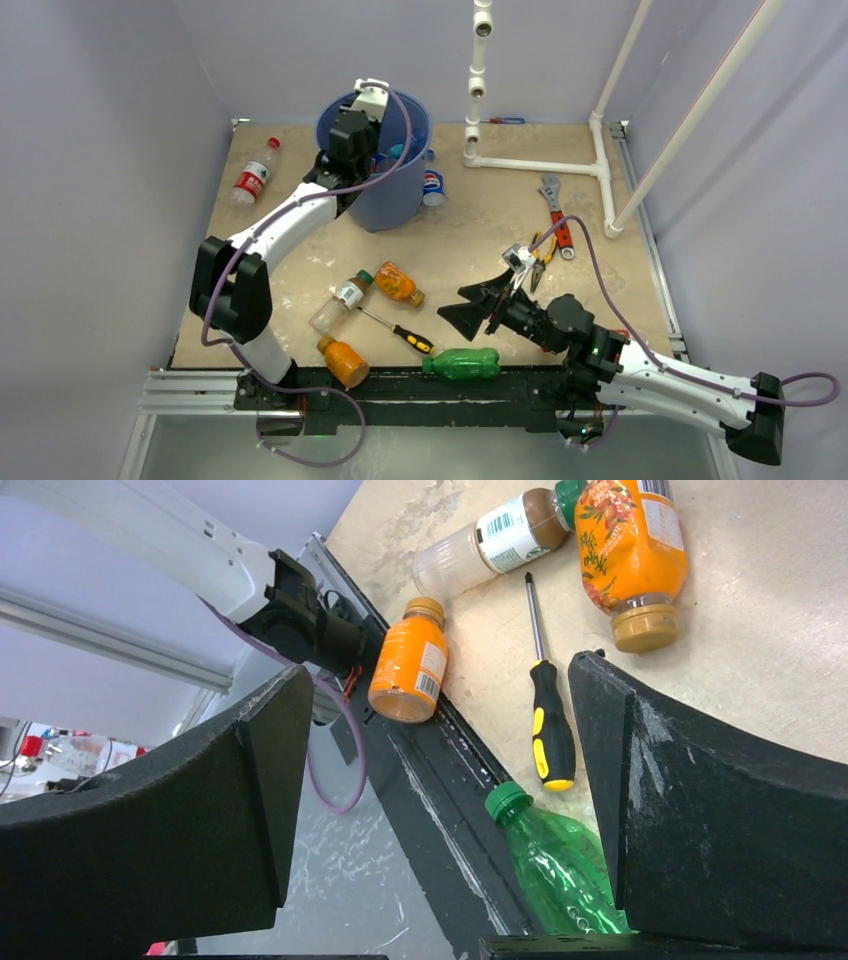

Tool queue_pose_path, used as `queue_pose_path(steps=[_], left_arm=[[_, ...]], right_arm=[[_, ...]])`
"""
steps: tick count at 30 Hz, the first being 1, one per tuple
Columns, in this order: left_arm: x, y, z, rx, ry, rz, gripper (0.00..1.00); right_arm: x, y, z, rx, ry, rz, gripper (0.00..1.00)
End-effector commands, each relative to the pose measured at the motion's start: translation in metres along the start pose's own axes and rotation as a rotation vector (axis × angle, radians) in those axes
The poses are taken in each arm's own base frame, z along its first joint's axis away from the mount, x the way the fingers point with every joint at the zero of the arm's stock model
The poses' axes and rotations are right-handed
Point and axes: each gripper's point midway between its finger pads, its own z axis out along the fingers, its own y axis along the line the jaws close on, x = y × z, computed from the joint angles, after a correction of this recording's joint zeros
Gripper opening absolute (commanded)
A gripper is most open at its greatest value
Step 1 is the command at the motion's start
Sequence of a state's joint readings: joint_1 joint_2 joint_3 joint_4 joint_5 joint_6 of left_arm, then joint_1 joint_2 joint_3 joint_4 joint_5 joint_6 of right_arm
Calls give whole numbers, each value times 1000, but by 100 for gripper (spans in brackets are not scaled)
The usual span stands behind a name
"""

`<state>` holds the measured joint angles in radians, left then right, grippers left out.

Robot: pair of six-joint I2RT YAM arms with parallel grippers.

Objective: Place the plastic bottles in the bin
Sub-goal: Place the plastic bottle in the trash bin.

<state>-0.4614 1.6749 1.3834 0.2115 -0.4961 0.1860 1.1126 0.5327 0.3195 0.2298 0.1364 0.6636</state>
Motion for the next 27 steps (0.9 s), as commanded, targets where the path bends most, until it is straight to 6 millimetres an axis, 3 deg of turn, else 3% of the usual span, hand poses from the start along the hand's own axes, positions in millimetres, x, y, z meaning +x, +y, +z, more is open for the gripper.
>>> queue_pose_path(steps=[1,5,6,8,10,15,17,21,24,27], left_arm=[[35,-20,3,73,75,-62,0],[37,-26,2,99,88,-90,0],[33,-26,1,104,86,-100,8],[23,-27,0,119,75,-121,36],[8,-23,-3,120,55,-146,56],[-50,8,-23,54,-41,-262,78],[-77,24,-38,33,-87,-323,91],[-121,52,-85,47,-168,-495,97],[-123,69,-127,69,-164,-583,99],[-109,80,-167,94,-144,-677,99]], right_arm=[[-6,7,-3,-19,-11,14,95],[-6,6,-3,-14,-9,10,95],[-5,6,-3,-13,-7,10,95],[-5,5,-2,-8,-4,9,95],[-4,4,-1,-6,-2,8,95],[-3,3,0,4,1,9,97],[-2,0,1,17,2,13,99],[2,-11,2,96,12,110,99],[-2,-18,-1,130,-20,144,99],[-6,-26,-6,159,-52,117,99]])
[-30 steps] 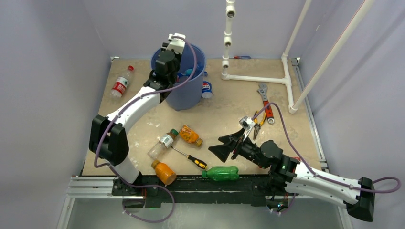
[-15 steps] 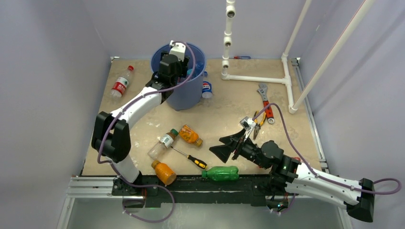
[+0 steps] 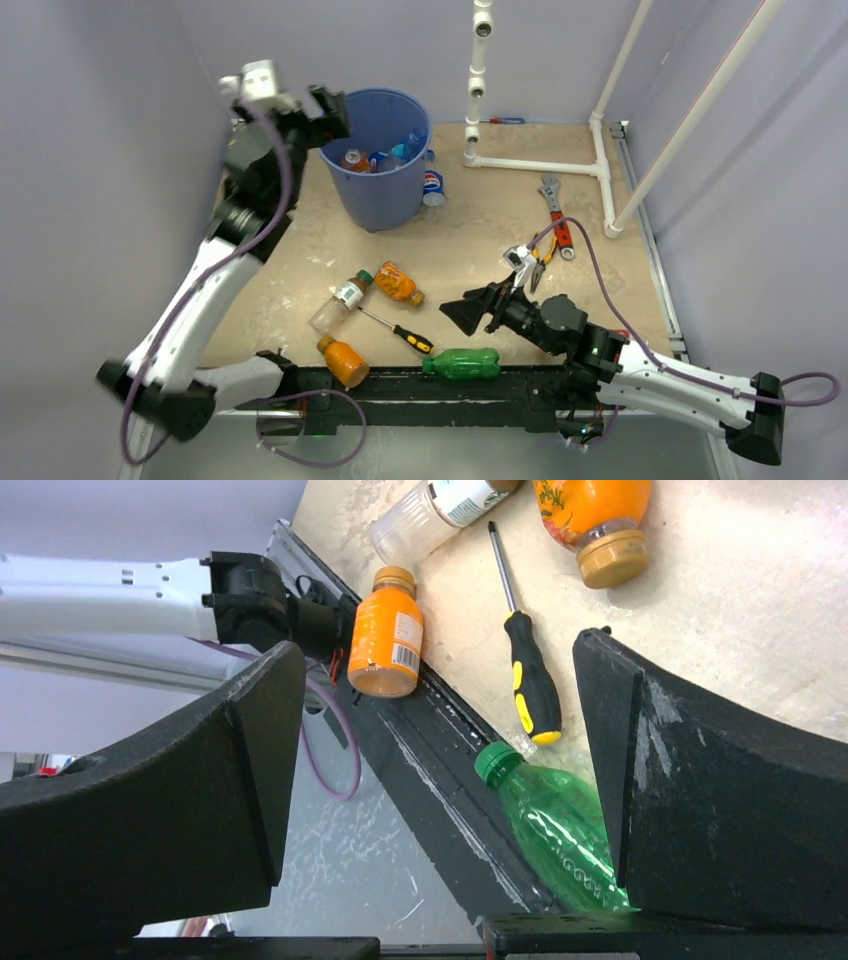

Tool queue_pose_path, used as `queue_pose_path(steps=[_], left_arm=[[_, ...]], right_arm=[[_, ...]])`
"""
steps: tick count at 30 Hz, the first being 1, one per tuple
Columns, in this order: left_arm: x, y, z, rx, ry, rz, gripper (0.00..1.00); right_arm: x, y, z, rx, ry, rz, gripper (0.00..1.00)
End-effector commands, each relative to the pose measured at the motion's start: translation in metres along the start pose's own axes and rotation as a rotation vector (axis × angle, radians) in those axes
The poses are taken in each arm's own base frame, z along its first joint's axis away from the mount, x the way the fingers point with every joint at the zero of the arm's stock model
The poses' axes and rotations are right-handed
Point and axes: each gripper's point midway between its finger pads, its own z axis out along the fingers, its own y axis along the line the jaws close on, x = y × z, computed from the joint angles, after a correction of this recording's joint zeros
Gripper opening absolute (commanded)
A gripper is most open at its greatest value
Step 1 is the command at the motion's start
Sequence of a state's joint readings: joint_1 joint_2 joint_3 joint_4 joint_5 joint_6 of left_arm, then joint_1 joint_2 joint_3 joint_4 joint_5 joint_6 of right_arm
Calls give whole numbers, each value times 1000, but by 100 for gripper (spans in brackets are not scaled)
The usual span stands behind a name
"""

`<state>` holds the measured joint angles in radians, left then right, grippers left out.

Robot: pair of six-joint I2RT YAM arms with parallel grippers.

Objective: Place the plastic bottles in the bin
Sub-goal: Place the plastic bottle in the trash bin.

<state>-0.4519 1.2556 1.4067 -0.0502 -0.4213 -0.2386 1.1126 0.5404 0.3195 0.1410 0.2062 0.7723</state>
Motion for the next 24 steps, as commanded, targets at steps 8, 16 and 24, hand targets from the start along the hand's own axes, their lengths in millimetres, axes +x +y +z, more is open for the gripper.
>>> queue_pose_path(steps=[8,16,24], left_arm=[[82,4,-140,310,198,-166,97],[182,24,-164,272,417,-182,95],[198,22,-163,266,491,-179,94]], right_arm=[[7,-61,-1,297,1,-80,99],[12,-72,28,364,1,-113,99],[-56,-131,84,474,-126,-61,98]])
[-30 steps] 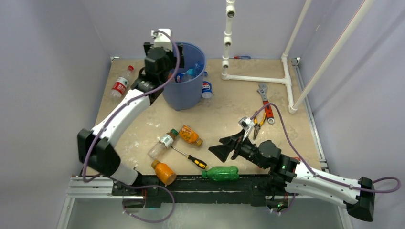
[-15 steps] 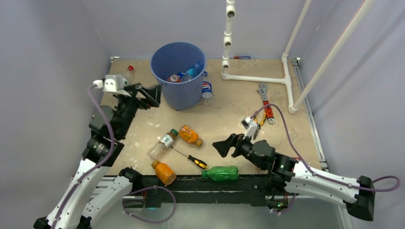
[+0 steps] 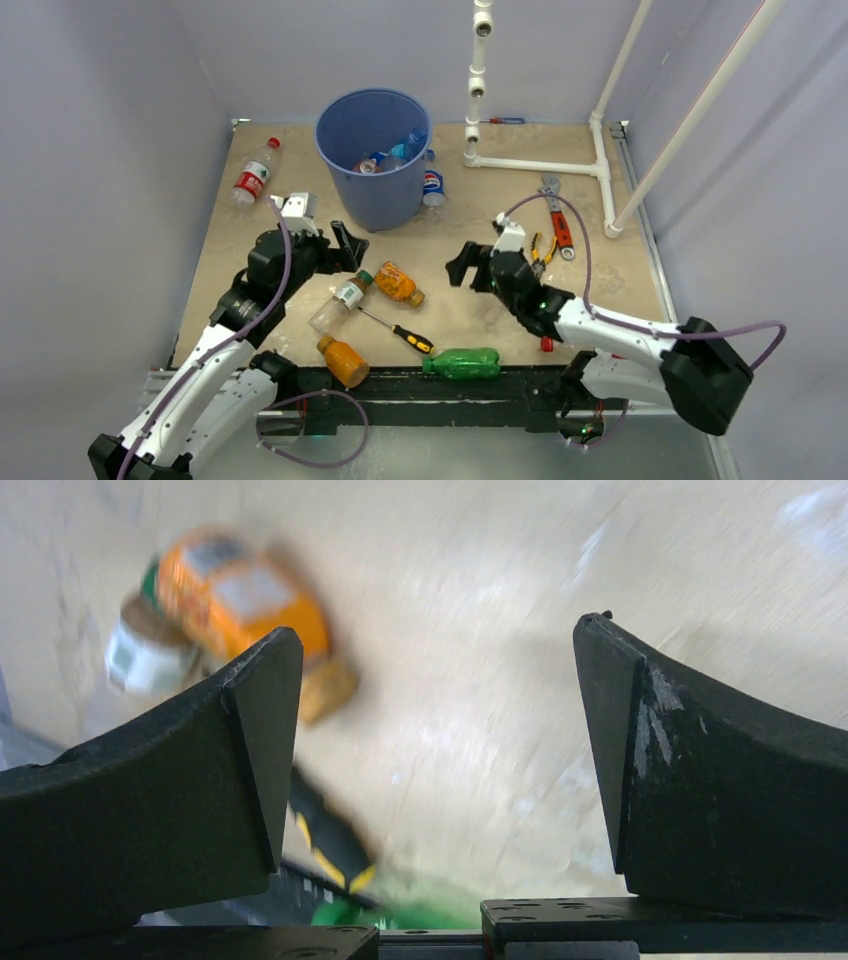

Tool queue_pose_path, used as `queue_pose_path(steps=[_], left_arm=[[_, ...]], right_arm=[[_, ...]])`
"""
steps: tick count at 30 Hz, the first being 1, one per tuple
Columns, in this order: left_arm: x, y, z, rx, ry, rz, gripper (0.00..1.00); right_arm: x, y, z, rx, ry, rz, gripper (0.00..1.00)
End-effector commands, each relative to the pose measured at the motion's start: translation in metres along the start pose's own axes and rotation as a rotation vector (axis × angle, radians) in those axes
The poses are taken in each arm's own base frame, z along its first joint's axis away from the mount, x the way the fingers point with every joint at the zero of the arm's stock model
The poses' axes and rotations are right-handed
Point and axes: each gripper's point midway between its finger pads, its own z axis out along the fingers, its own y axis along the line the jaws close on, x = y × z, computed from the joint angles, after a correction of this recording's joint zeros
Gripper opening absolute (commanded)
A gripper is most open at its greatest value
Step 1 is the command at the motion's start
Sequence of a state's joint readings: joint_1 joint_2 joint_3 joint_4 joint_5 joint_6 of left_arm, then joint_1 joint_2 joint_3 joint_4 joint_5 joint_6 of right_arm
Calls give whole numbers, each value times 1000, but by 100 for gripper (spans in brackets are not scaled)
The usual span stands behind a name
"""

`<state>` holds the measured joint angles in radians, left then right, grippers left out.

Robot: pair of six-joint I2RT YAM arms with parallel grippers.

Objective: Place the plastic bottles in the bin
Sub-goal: Place the plastic bottle in the trash bin, then move the plastic bottle to the center of the board.

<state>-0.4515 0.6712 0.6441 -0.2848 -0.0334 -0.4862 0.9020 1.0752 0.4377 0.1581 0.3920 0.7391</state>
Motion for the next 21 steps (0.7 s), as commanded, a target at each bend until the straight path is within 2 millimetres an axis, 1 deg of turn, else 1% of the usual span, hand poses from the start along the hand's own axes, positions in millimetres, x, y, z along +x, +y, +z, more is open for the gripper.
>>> queue_pose_path(steps=[1,2,6,8,10,14,17,18,21], left_arm=[[-9,-10,-1,34,-9,-26,94],[-7,-12,-1,44,-4,-33,94],[-5,-17,-3,76,3,-34,94],[-7,-18,-3,78,-2,-31,94],[-6,-18,-3,83,0,-31,94],[-2,-21,-1,101,17,-35,94],[-1,-21,-1,102,24,-34,94],[-1,-21,-1,103,22,-33,94],[0,-24,0,118,21,-40,95]], right_arm=[[-68,15,37,-78,-157,64,98],[-69,13,48,-66,-154,56,98],[-95,17,83,-80,-195,64,99],[-101,14,101,-78,-191,69,99],[-106,15,116,-79,-193,72,99],[-117,15,136,-82,-210,62,99],[-116,10,155,-63,-190,51,98],[-112,8,162,-61,-175,49,97],[-108,5,173,-71,-156,42,92]])
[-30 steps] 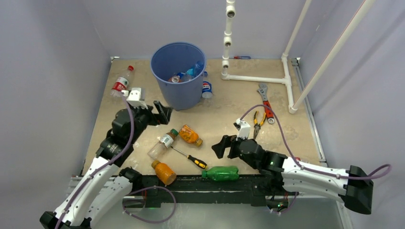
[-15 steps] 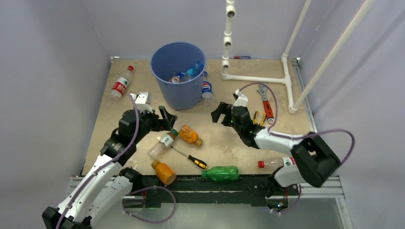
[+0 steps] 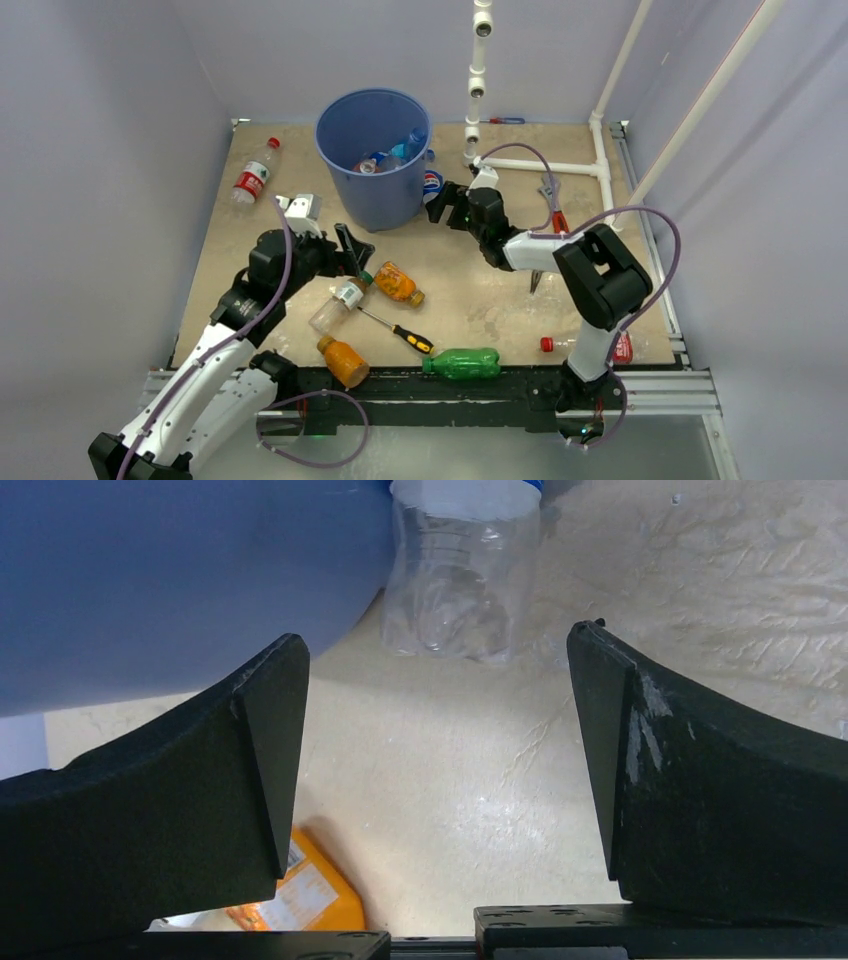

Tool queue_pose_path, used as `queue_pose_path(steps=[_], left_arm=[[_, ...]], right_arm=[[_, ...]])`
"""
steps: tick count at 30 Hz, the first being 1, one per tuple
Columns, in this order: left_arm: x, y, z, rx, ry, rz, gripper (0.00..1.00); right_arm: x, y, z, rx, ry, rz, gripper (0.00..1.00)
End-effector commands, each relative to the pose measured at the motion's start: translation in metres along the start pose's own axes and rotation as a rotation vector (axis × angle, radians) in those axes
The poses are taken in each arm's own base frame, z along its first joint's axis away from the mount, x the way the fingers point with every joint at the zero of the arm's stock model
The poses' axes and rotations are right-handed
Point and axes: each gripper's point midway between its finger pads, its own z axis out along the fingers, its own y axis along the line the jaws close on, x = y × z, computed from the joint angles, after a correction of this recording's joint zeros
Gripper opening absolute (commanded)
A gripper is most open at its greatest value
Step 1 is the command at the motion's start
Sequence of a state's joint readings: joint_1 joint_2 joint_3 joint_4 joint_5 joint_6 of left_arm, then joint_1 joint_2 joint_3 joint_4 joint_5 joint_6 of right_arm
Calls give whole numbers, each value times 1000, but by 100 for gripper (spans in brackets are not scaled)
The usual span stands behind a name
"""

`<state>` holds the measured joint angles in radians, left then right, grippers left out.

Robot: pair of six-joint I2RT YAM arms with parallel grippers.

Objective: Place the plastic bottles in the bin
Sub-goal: Move the plastic bottle to the center of the board.

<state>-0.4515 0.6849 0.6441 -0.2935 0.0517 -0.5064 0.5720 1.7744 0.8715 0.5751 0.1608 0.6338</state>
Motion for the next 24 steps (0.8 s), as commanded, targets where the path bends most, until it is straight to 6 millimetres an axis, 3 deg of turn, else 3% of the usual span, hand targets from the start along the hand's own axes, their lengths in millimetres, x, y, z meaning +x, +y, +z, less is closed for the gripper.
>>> queue_pose_path(steps=[1,16,21,24], left_arm=[[-10,-13,2,57,-31,-22,95],[-10,-10,4,67,-26,-33,95],[-10,-10,4,64,-27,-33,95],[-10,-10,4,66,-27,-35,95]], right_arm=[[-13,12,17,-60,-22,-26,91],[10,1,48,-36,48,-54,79],[15,-2,48,-28,66,-63,68],[16,-4,45,-22,68,-68,56]])
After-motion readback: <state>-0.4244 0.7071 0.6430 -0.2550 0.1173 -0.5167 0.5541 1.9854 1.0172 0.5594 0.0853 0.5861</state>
